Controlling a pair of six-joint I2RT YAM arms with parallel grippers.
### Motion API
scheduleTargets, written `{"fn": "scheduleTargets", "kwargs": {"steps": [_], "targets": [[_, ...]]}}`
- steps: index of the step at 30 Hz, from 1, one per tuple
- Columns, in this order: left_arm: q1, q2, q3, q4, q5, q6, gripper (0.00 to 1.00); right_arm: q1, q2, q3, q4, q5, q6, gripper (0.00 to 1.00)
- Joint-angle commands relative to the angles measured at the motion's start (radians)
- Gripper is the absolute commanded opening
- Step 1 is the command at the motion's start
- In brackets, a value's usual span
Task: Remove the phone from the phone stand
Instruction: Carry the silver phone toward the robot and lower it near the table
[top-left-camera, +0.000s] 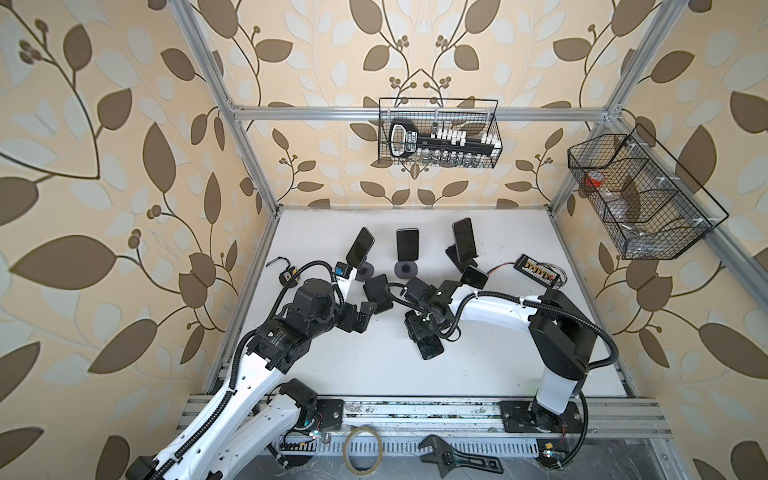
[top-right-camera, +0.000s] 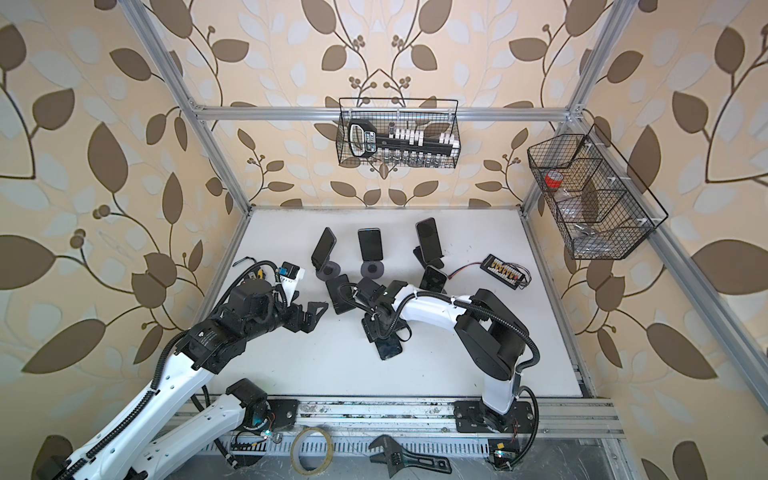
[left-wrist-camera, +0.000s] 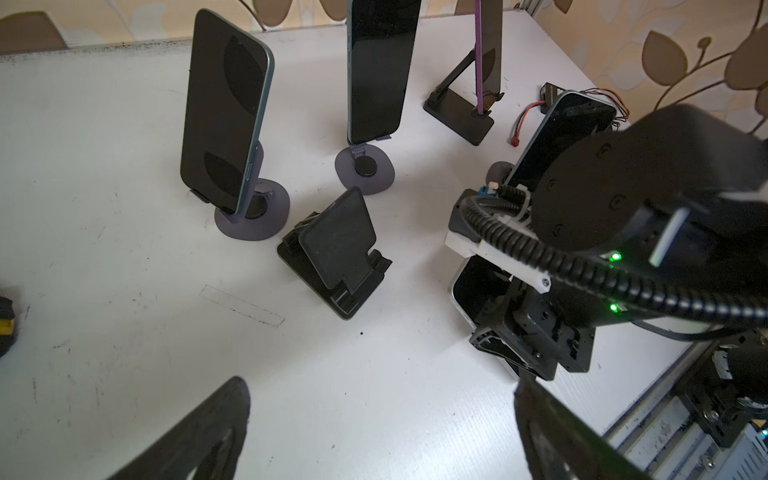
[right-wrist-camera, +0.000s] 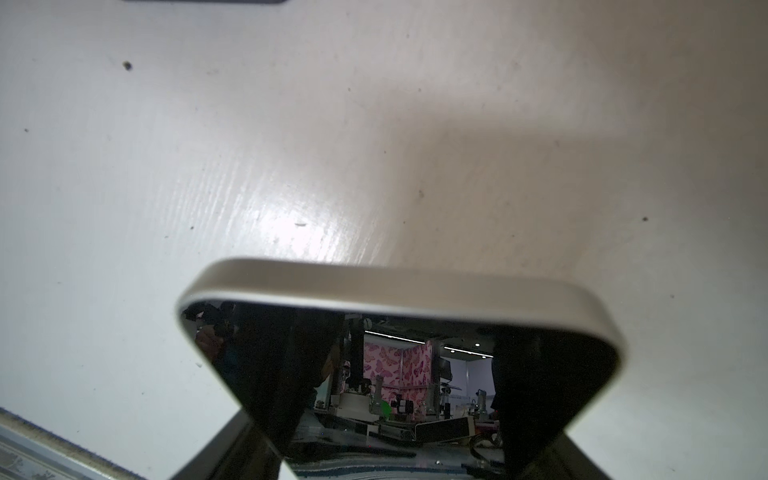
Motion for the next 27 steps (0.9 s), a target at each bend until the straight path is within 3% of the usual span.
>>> {"fn": "scheduleTargets", "kwargs": {"steps": [1, 27], "targets": [[-0.009, -0.004, -0.003, 0.017, -0.005, 0.008, 0.99, -0.002, 0.01, 0.042, -0.029, 0.001, 0.007, 0.63], [-0.01, -0.004, -0.002, 0.013, -0.022, 0.005, 0.99, -0.014, 0.091, 0.061, -0.058, 0.037, 0.062, 0.7]]}}
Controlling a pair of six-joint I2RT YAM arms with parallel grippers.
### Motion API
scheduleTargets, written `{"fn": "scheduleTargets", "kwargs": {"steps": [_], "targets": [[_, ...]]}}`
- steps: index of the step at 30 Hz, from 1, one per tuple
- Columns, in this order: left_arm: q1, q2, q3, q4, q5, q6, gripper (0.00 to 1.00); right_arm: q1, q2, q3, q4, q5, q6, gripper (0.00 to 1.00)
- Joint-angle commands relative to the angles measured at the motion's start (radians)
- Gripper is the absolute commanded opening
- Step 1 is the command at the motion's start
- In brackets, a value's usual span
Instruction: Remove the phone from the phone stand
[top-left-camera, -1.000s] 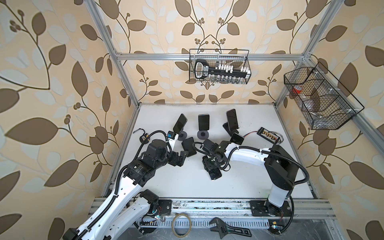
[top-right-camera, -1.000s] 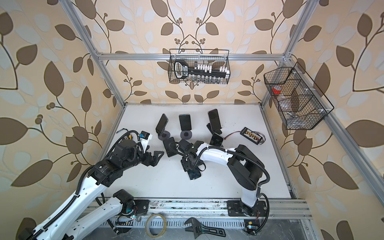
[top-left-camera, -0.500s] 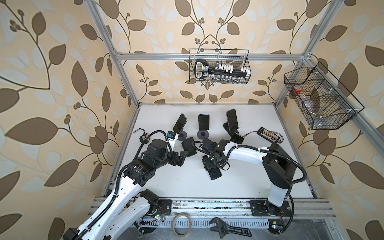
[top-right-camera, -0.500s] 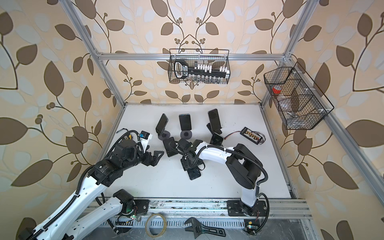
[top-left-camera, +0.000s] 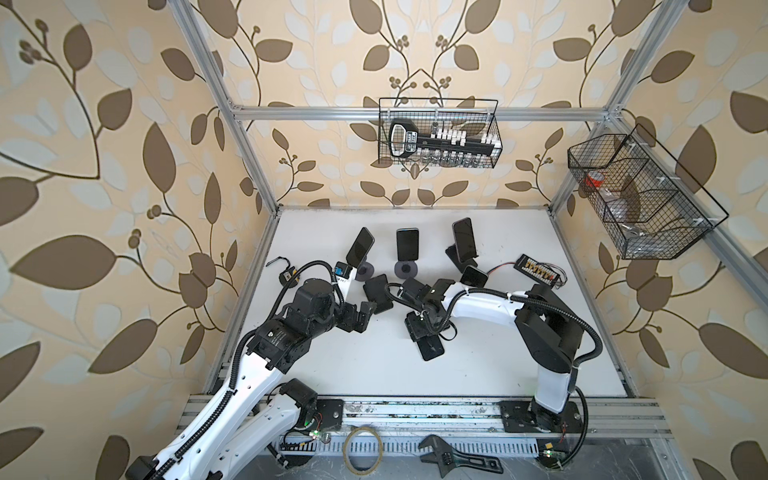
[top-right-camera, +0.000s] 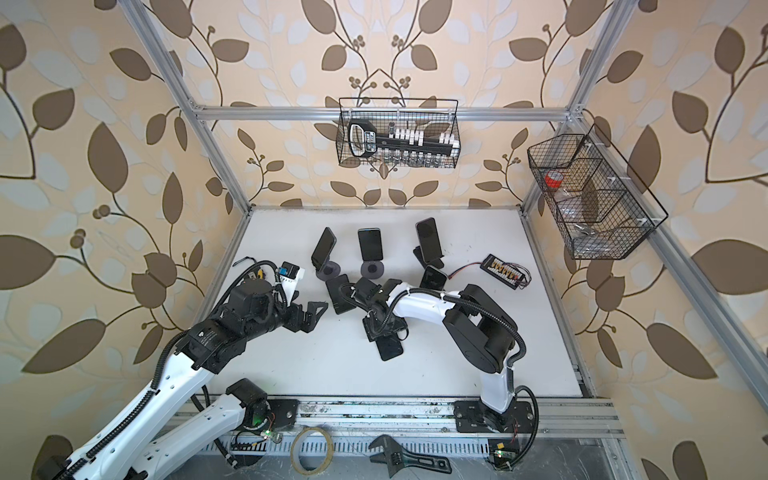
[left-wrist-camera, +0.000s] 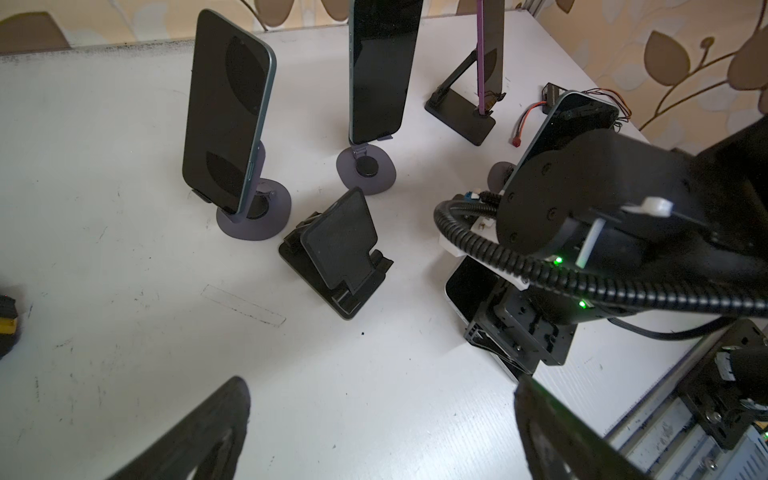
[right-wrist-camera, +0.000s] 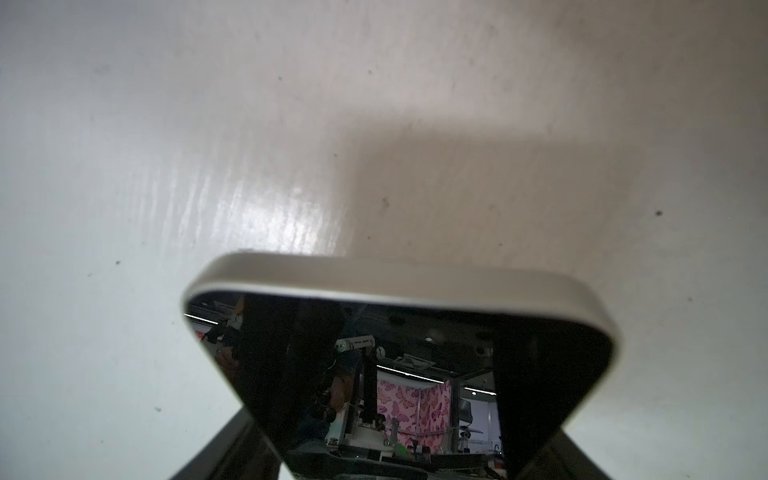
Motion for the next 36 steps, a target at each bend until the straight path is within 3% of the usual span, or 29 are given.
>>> {"fn": "scheduleTargets", "kwargs": {"steps": [1, 26, 36], "targets": [[-0.008, -0.005, -0.002, 0.011, -0.018, 0.005, 0.99, -0.003, 0.014, 0.021, -0.015, 0.021, 0.009, 0.7], [-0.01, -0.001, -0.001, 0.007, -0.027, 0.007, 0.99, -0.006, 0.012, -0.013, 0.02, 0.022, 0.022, 0.81], [0.003, 0.003, 0.007, 0.006, -0.072, 0.018, 0.99, -0.006, -0.079, -0.005, 0.017, 0.043, 0.024, 0.85]]}}
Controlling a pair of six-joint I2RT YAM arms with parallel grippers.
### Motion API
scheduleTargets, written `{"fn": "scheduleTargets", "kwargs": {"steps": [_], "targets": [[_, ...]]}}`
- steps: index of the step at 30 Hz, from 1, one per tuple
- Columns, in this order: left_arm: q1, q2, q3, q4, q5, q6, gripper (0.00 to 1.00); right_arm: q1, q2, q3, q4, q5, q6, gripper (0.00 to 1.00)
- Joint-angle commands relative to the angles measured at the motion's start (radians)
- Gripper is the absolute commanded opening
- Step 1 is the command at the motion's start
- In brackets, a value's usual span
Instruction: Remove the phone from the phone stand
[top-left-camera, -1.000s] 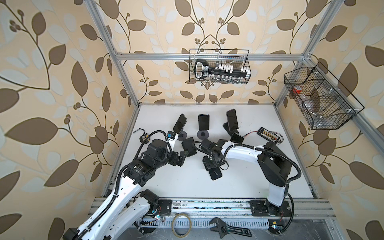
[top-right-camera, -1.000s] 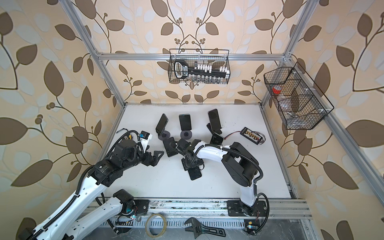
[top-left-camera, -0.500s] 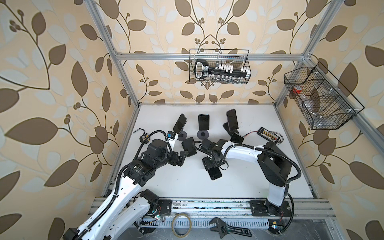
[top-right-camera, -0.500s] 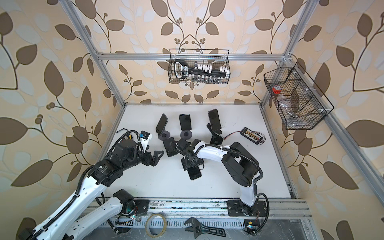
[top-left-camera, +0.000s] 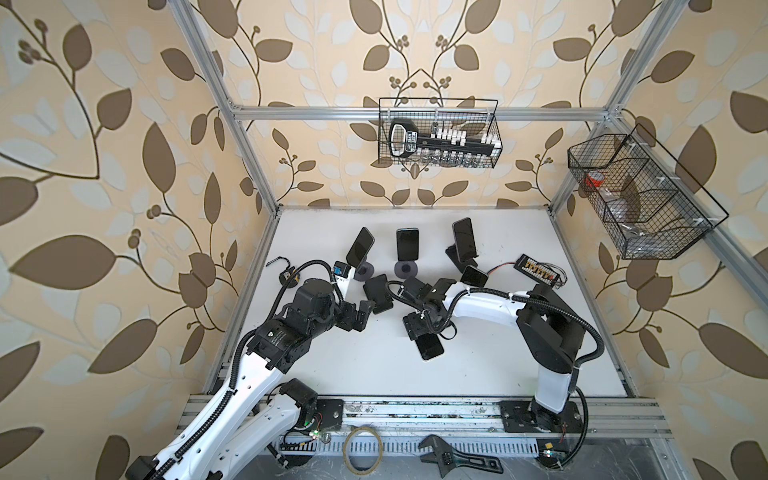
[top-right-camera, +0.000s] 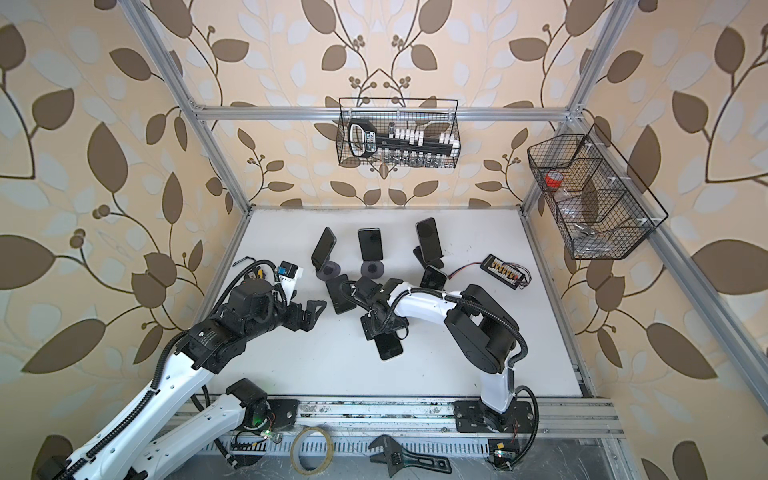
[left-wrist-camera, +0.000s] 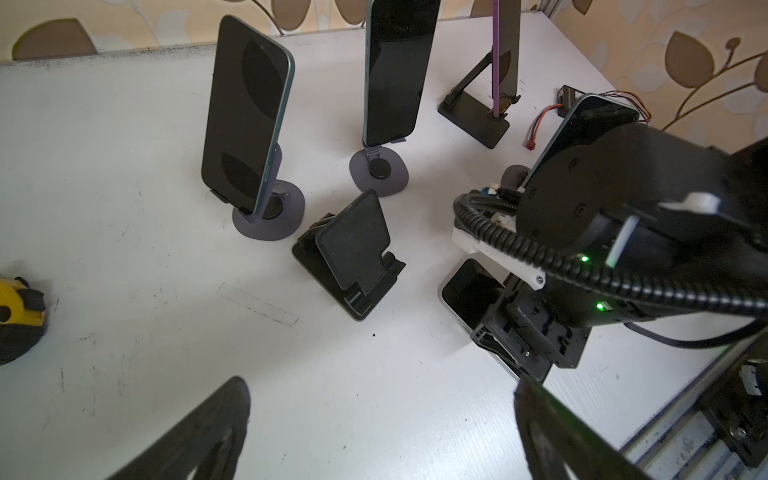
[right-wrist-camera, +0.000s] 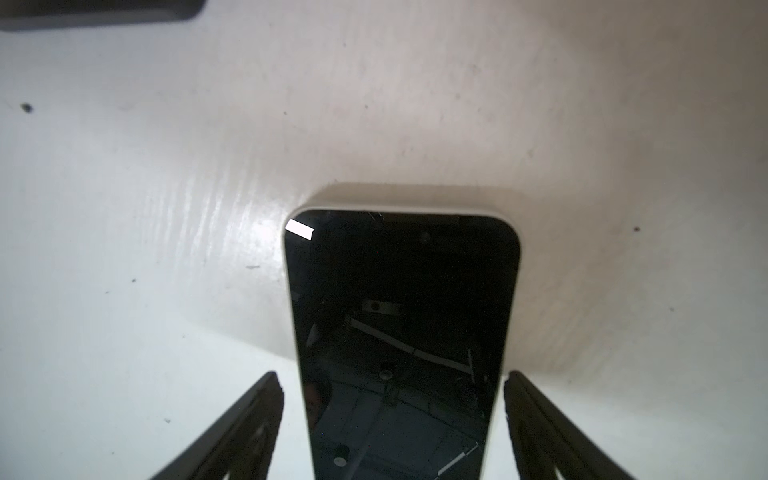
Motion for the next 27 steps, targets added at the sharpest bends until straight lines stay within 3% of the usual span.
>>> {"fn": "scheduleTargets", "kwargs": {"steps": [1, 13, 17, 27], "targets": [[0.002, 0.005, 0.007, 0.008, -0.026, 0.018, 0.99, -0.003, -0.071, 0.002, -0.011, 0.031, 0.014, 0.85], [0.042, 0.071, 0.061, 0.038, -0.019, 0.023, 0.99, -0.004, -0.179, 0.048, -0.016, 0.029, -0.005, 0.84], [0.072, 0.122, 0.121, 0.083, -0.021, 0.081, 0.99, -0.003, -0.197, 0.06, 0.029, 0.004, -0.029, 0.8], [0.207, 0.303, 0.243, 0.241, 0.117, 0.217, 0.99, -0.003, -0.199, 0.093, 0.104, -0.026, -0.069, 0.78]]}}
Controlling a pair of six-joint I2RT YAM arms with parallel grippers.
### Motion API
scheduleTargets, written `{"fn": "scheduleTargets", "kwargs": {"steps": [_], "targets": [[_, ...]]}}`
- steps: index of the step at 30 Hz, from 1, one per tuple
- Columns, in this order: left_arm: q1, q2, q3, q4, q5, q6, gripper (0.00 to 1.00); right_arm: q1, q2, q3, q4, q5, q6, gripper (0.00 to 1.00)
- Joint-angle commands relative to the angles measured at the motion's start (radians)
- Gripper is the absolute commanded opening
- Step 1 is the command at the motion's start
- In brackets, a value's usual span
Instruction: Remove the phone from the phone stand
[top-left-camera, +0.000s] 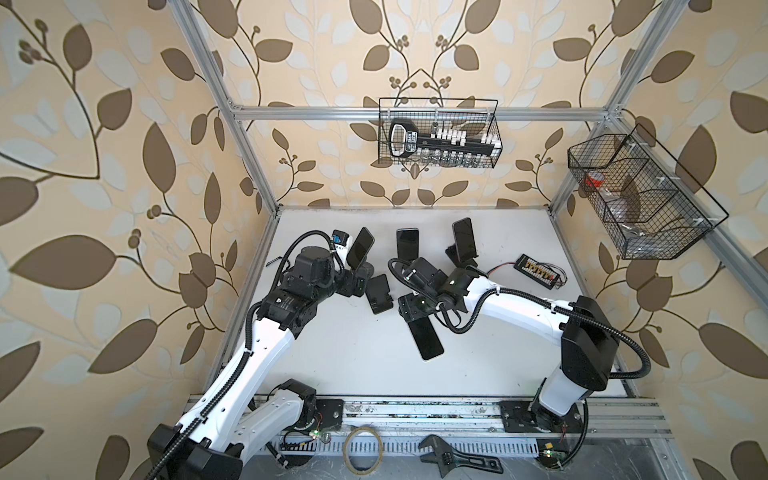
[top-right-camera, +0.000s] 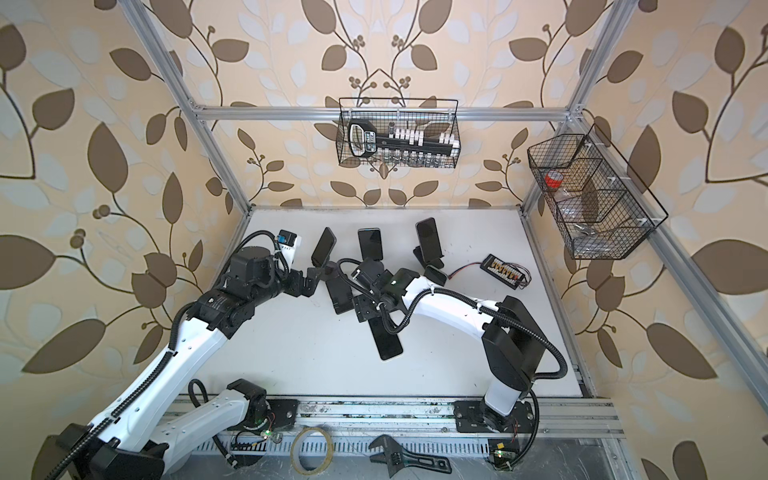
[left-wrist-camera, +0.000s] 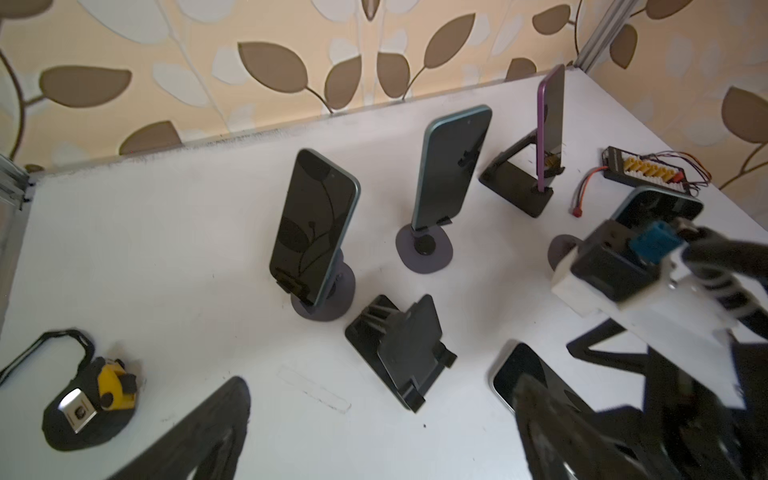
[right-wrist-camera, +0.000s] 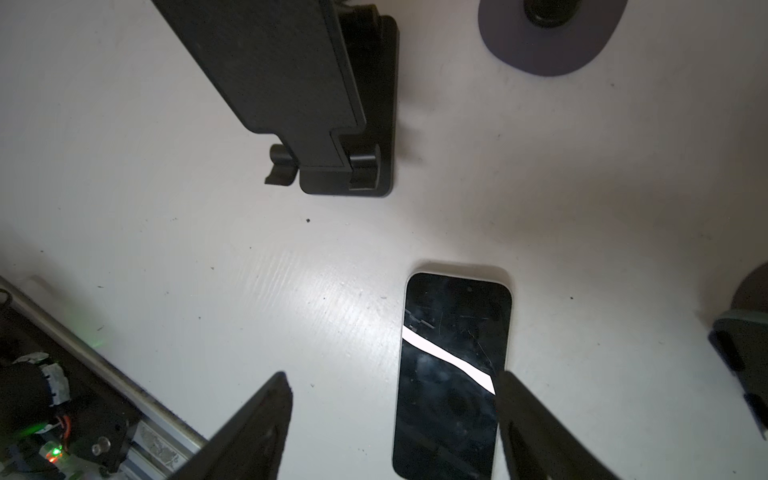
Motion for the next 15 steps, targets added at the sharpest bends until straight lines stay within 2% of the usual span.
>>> {"fn": "scheduleTargets", "kwargs": {"steps": [1, 7, 11, 15], "targets": [[0.035, 0.055, 0.067, 0.096, 0.08, 0.081, 0.99, -0.003, -0.032, 0.029, 0.037, -0.013, -0.021, 0.78], [0.119, 0.171, 0.138, 0.157, 0.198, 0.1, 0.99, -0.004, -0.057, 0.028, 0.102, -0.025, -0.009, 0.78], [0.187, 0.236, 0.155, 0.19, 0.304, 0.179, 0.99, -0.003, -0.078, 0.014, 0.14, -0.044, -0.009, 0.78], [0.315, 0.316, 0.145, 0.274, 0.451, 0.219, 0.99, -0.004, -0.123, -0.038, 0.191, -0.068, -0.004, 0.78]]}}
